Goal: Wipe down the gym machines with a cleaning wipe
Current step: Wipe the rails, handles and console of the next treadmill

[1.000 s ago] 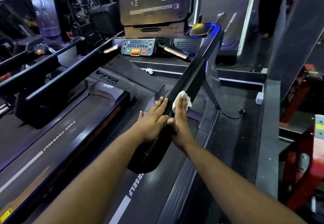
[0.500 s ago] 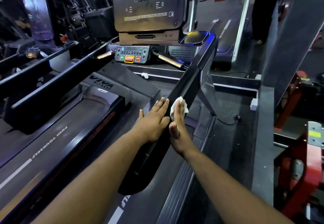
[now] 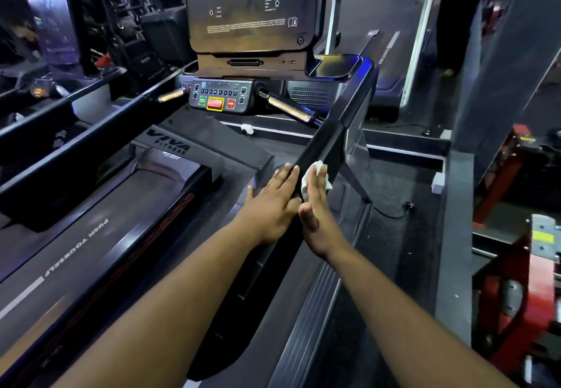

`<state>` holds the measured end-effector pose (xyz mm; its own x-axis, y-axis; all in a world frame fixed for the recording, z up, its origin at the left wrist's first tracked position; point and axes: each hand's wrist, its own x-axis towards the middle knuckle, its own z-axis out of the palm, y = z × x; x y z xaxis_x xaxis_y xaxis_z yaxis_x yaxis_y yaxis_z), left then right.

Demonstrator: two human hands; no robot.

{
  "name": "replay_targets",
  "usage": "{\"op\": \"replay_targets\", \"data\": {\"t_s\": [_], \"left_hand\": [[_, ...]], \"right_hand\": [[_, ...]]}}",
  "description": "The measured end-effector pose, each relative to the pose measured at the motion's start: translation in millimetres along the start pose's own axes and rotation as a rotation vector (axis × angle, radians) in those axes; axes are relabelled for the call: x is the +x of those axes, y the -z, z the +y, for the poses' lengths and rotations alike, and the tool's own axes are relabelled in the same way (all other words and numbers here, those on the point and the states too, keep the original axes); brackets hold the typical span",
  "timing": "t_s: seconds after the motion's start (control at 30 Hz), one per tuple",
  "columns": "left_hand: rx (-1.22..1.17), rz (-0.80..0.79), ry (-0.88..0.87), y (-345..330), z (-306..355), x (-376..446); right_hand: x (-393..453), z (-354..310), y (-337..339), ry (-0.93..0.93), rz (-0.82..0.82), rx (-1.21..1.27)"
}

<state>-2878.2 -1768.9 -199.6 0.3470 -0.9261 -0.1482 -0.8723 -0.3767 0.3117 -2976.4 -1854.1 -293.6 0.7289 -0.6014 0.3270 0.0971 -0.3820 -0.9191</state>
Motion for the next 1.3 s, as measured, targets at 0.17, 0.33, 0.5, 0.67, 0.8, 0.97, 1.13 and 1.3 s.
{"op": "replay_targets", "data": {"t_s": [0.17,0.33,0.5,0.67,0.8,0.97,1.13,1.3], "left_hand": [[-0.007,0.015,0.029,0.2,3.8,17.4],[0.008,0.013,0.023,1.7,6.2,32.5],[0.003,0.015,0.029,2.7,8.2,51.1],[0.005,0.012,0.032,4.6,12.2,61.1],[0.003,0.019,0.034,3.0,10.4,61.7],[0.003,0.017,0.035,2.0,8.3,63.1],[0.006,0.023,0.037,2.4,8.6,62.8],[-0.007,0.009,0.047,2.7,9.2,63.2]], "right_hand": [[53.9,9.9,30.7,-0.049,0.099,-0.04],[47.9,12.5,28.3,-0.043,0.096,0.007],[49.4,25.2,35.2,-0.003,0.123,0.037],[77.9,32.9,44.8,-0.117,0.537,0.181],[61.3,31.7,2.3,-0.097,0.509,0.215],[99.2,48.5,35.7,-0.093,0.406,0.034],[100.6,41.3,39.1,-0.13,0.363,0.004],[56.8,40.8,24.5,-0.073,0.232,0.028]]}}
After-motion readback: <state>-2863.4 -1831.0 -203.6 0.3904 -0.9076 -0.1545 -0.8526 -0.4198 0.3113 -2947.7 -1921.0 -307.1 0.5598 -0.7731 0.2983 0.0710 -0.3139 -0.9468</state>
